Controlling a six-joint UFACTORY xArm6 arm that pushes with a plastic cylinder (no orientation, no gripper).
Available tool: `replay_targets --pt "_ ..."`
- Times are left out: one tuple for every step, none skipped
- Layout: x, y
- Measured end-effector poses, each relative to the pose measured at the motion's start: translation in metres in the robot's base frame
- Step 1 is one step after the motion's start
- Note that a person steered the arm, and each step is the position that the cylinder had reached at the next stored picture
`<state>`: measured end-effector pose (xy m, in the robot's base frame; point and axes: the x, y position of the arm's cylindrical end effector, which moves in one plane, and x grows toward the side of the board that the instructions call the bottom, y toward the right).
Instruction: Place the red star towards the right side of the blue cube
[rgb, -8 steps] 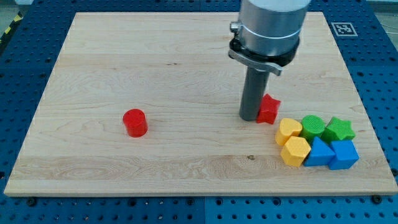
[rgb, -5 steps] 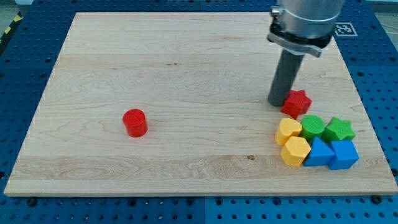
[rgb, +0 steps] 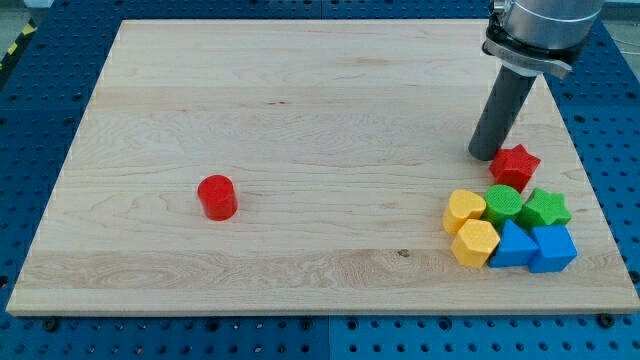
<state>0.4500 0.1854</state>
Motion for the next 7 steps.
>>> replay_targets --pt "0.01 0.02" --pt "0.011 0.034" --pt "0.01 0.01" --pt "0.012 -0.003" --pt "0.025 0.021" --pt "0.025 0.045" --pt "0.025 0.061"
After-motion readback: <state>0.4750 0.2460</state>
